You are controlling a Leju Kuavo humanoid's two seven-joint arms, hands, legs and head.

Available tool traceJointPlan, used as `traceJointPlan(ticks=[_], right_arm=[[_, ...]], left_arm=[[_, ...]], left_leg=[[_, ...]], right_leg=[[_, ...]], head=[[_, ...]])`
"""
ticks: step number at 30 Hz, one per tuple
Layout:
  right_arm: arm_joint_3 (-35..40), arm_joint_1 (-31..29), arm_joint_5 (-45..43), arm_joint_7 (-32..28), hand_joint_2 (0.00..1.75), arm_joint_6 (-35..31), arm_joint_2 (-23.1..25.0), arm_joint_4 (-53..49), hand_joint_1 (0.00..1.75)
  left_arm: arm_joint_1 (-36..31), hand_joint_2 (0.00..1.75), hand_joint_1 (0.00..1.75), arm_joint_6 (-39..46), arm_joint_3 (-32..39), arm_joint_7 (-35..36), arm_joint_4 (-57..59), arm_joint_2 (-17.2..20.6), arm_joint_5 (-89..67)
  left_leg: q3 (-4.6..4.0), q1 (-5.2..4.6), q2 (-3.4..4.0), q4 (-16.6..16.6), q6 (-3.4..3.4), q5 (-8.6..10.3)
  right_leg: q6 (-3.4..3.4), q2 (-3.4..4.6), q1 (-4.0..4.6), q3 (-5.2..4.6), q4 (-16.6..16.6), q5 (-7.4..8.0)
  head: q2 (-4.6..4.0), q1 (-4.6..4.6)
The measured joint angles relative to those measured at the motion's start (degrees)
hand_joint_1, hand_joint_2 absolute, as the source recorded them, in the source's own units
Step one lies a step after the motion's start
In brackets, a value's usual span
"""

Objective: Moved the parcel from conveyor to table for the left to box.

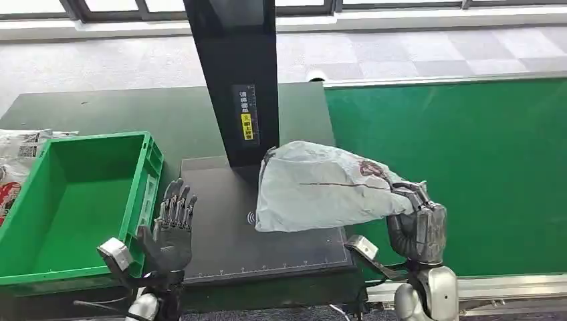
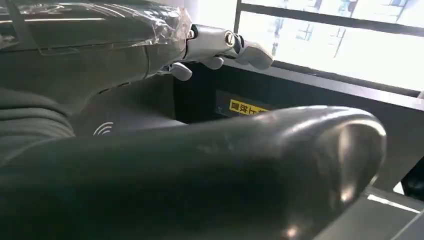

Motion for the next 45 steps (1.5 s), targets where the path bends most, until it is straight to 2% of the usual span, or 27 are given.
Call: traceJointPlan(ticks=[3, 12, 23, 45], right_arm=[[5.55, 0.46, 1.0, 4.38, 1.75, 0.0, -0.17, -0.3, 1.75], [14.39, 1.5, -3.65, 9.44, 1.75, 0.06, -2.97, 1.24, 1.75], [16.93, -0.31, -5.53, 9.92, 1.75, 1.03, -4.74, 6.41, 1.75], [18.24, -0.85, -5.53, 9.92, 1.75, 1.01, -5.31, 8.35, 1.75]], left_arm=[[-0.18, 0.0, 0.0, -0.2, 0.0, -0.35, 0.76, 0.0, 0.0], [-3.07, 0.0, 0.0, -0.92, 0.0, -0.57, 4.21, 0.0, 0.55], [-4.73, 0.0, 0.0, -1.05, 0.0, -0.72, 6.99, 0.0, 0.61], [-4.98, 0.0, 0.0, -1.05, 0.0, -0.79, 7.78, 0.0, 0.59]], left_leg=[[0.01, 0.0, -0.01, 0.01, 0.0, 0.01], [0.02, 0.0, 0.03, 0.01, 0.0, 0.01], [0.02, 0.0, 0.03, 0.01, 0.0, 0.01], [0.02, 0.0, 0.04, 0.01, -0.01, 0.01]], right_leg=[[0.0, -0.01, 0.01, 0.01, -0.01, 0.01], [-0.02, 0.02, 0.0, 0.01, -0.01, 0.03], [-0.02, 0.03, 0.01, 0.0, 0.0, 0.03], [-0.02, 0.04, 0.01, -0.01, 0.0, 0.03]], head=[[0.0, 0.0], [0.0, 0.0], [0.0, 0.0], [0.0, 0.0]])
